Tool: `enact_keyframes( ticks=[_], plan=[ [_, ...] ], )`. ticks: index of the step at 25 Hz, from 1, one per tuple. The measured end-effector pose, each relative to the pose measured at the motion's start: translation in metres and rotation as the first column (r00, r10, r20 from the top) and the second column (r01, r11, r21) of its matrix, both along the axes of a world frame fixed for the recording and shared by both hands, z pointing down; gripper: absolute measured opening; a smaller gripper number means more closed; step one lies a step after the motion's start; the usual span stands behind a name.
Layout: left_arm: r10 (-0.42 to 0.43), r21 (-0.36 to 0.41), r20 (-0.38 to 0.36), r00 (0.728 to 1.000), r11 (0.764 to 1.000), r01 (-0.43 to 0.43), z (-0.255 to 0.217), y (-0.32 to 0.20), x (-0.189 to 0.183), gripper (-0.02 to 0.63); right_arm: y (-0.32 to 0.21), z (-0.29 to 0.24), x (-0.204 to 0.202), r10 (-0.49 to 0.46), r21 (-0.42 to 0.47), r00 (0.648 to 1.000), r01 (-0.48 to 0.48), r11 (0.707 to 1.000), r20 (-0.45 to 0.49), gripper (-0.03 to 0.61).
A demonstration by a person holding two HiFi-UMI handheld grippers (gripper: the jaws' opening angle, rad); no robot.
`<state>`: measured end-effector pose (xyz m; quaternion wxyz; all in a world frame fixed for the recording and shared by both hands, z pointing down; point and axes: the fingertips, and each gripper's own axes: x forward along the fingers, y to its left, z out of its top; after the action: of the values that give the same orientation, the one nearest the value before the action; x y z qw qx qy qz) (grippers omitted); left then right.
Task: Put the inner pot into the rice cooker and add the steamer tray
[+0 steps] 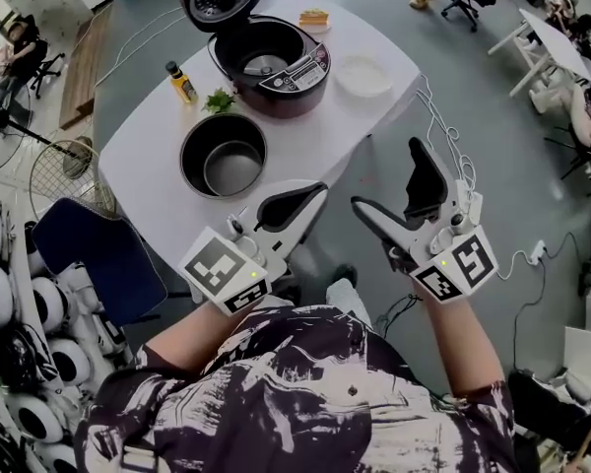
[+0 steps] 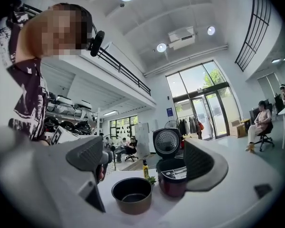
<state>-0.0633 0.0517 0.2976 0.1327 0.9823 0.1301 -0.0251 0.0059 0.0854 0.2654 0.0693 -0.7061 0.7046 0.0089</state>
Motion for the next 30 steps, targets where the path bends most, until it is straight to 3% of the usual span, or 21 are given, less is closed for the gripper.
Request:
enact_keyframes(
  ticks=[8, 13, 18, 21, 27, 30],
  plan=[
    [-0.149, 0.017, -0.011, 0.989, 0.989, 0.149, 0.0, -0.009, 0.073, 0.005, -0.028, 0.013, 0.075, -0.179, -0.011, 0.984, 0.179, 0.984, 0.01, 0.489],
    [-0.31, 0.018, 0.007, 0.951, 0.951, 0.31, -0.002, -0.021, 0.124, 0.005, -0.04, 0.02, 0.13, -0.31, -0.055, 0.95, 0.312, 0.949, 0.041, 0.488],
    [-0.514, 0.023, 0.019, 0.858, 0.858, 0.513, -0.006, -0.04, 0.144, 0.005, -0.059, 0.041, 0.16, -0.46, -0.111, 0.881, 0.471, 0.875, 0.111, 0.488],
    [-0.619, 0.046, 0.031, 0.785, 0.785, 0.618, -0.006, -0.062, 0.13, 0.005, -0.082, 0.06, 0.152, -0.546, -0.138, 0.823, 0.566, 0.813, 0.155, 0.488],
    [-0.787, 0.076, -0.002, 0.617, 0.616, 0.784, -0.005, -0.132, 0.067, 0.005, -0.142, 0.106, 0.094, -0.697, -0.231, 0.689, 0.724, 0.65, 0.198, 0.488],
    [-0.838, 0.066, -0.033, 0.545, 0.542, 0.838, -0.009, -0.169, 0.037, 0.005, -0.176, 0.135, 0.06, -0.733, -0.305, 0.636, 0.767, 0.565, 0.242, 0.488]
  ],
)
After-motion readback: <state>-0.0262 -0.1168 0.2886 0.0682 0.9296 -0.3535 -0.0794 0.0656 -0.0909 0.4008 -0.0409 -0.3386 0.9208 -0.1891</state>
